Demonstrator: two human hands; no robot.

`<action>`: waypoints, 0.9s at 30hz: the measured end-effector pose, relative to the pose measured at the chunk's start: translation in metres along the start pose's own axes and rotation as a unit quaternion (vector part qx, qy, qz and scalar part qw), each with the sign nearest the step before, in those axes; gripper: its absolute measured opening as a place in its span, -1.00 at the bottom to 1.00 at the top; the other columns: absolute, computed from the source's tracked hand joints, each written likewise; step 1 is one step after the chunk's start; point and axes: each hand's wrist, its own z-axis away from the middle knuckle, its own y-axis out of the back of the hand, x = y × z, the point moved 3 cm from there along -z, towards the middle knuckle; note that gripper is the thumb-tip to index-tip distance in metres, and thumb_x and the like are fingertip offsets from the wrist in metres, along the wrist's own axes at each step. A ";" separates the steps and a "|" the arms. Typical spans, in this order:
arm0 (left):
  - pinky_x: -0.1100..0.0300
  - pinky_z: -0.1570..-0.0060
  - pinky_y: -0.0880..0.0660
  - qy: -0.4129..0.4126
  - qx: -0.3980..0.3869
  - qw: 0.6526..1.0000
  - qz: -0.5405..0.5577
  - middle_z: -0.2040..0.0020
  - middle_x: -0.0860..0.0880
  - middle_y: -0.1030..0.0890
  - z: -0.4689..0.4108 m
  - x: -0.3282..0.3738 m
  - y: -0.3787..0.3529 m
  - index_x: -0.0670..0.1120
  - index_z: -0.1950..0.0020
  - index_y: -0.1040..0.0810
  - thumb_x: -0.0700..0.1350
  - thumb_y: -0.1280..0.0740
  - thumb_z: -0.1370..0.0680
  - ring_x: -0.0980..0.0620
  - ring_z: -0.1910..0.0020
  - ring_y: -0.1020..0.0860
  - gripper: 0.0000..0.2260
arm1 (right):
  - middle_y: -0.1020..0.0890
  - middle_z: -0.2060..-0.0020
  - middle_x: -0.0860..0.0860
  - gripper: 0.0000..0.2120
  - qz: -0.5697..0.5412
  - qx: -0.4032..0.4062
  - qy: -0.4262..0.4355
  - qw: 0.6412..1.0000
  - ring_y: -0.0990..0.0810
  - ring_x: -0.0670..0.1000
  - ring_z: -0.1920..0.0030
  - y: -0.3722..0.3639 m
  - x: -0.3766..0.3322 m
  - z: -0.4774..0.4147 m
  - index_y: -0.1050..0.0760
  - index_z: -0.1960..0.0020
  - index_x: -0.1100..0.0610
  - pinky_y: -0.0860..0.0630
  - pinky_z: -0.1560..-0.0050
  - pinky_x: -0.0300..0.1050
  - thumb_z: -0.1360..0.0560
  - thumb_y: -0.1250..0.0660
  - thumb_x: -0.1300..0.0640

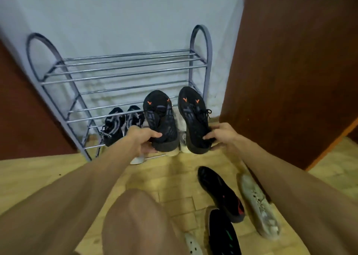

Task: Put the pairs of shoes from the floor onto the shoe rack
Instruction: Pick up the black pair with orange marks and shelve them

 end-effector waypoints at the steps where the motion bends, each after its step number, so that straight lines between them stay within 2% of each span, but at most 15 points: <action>1: 0.01 0.30 -0.56 -0.002 0.006 1.000 0.011 -0.19 -0.23 -0.59 -0.012 0.010 0.002 -0.35 -0.18 -0.47 -0.35 -0.41 -0.47 -0.22 0.08 -0.60 -0.69 | -0.62 0.00 0.14 -0.53 0.003 0.002 0.008 1.000 -0.64 0.11 0.13 -0.001 -0.014 -0.015 -0.43 -0.34 0.27 -0.66 0.10 0.12 -0.44 -0.39 0.38; 3: -0.03 0.10 -0.55 -0.004 0.010 0.999 0.040 -0.14 -0.18 -0.56 -0.034 0.029 0.002 -0.31 -0.10 -0.47 -0.36 -0.36 -0.50 -0.25 -0.08 -0.58 -0.80 | -0.61 0.01 0.15 -0.55 -0.004 0.007 0.016 1.000 -0.64 0.13 0.12 -0.003 -0.039 -0.044 -0.45 -0.31 0.29 -0.66 0.27 0.00 -0.44 -0.39 0.38; 5: -0.08 0.06 -0.56 -0.018 0.024 0.998 0.056 -0.10 -0.21 -0.57 -0.060 0.048 0.003 -0.28 0.08 -0.48 -0.37 -0.37 -0.49 -0.25 -0.03 -0.58 -0.91 | -0.61 -0.01 0.19 -0.63 -0.008 0.024 0.024 0.999 -0.65 0.19 0.05 -0.005 -0.063 -0.073 -0.49 -0.24 0.29 -0.67 0.26 0.02 -0.44 -0.39 0.37; 7: -0.08 0.21 -0.58 -0.027 0.037 0.998 0.054 -0.08 -0.26 -0.59 -0.086 0.063 0.004 -0.25 0.15 -0.47 -0.36 -0.39 -0.48 -0.23 0.06 -0.58 -0.89 | -0.63 -0.05 0.20 -0.73 -0.001 0.041 0.027 0.999 -0.66 0.24 0.00 -0.007 -0.080 -0.101 -0.54 -0.14 0.25 -0.66 0.08 0.15 -0.44 -0.40 0.35; 10: 0.03 0.44 -0.55 -0.033 0.048 0.997 0.054 0.01 -0.25 -0.58 -0.121 0.082 0.005 -0.26 0.18 -0.45 -0.35 -0.40 -0.48 -0.22 0.11 -0.58 -0.86 | -0.63 -0.08 0.22 -0.78 0.010 0.052 0.028 0.998 -0.66 0.23 0.01 -0.010 -0.098 -0.140 -0.54 -0.07 0.20 -0.65 0.04 0.18 -0.44 -0.40 0.31; 14: -0.15 0.26 -0.58 -0.045 0.043 0.995 0.076 -0.02 -0.30 -0.58 -0.164 0.101 0.004 -0.33 0.08 -0.46 -0.39 -0.40 -0.46 -0.26 0.13 -0.61 -0.87 | -0.61 -0.13 0.20 -0.68 0.023 0.061 0.031 0.997 -0.63 0.21 -0.05 -0.014 -0.109 -0.180 -0.52 -0.21 0.20 -0.65 0.03 0.14 -0.46 -0.39 0.28; 17: -0.13 0.30 -0.58 -0.048 0.044 0.997 0.044 -0.01 -0.31 -0.59 -0.188 0.105 0.003 -0.35 0.05 -0.48 -0.37 -0.39 -0.47 -0.24 0.18 -0.61 -0.87 | -0.60 -0.15 0.18 -0.59 0.027 0.074 0.031 0.996 -0.63 0.20 -0.05 -0.018 -0.107 -0.200 -0.48 -0.30 0.18 -0.66 0.06 0.10 -0.47 -0.40 0.25; 22: -0.12 0.07 -0.61 -0.075 0.068 0.993 -0.067 -0.05 -0.25 -0.59 -0.207 0.097 0.004 -0.29 -0.04 -0.54 -0.12 -0.40 -0.51 -0.24 -0.02 -0.60 -0.75 | -0.62 -0.13 0.15 -0.62 0.046 0.079 0.047 0.995 -0.63 0.11 -0.03 -0.022 -0.103 -0.209 -0.50 -0.29 0.18 -0.66 0.09 0.00 -0.50 -0.38 0.15; 24: -0.13 -0.09 -0.57 -0.093 0.070 0.989 -0.086 -0.10 -0.24 -0.60 -0.203 0.095 0.004 -0.29 -0.12 -0.55 0.00 -0.39 -0.51 -0.22 -0.08 -0.58 -0.63 | -0.61 -0.16 0.14 -0.61 0.061 0.078 0.058 0.993 -0.60 0.09 -0.05 -0.022 -0.103 -0.200 -0.49 -0.31 0.19 -0.65 0.05 0.00 -0.52 -0.36 0.10; 27: -0.04 -0.15 -0.52 -0.132 0.109 0.980 -0.104 -0.23 -0.23 -0.54 -0.183 0.091 -0.003 -0.28 -0.26 -0.47 0.08 -0.39 -0.49 -0.17 -0.14 -0.54 -0.48 | -0.58 -0.20 0.12 -0.60 0.054 0.080 0.066 0.993 -0.57 0.07 -0.06 -0.019 -0.100 -0.177 -0.46 -0.32 0.19 -0.63 -0.05 0.03 -0.54 -0.33 0.05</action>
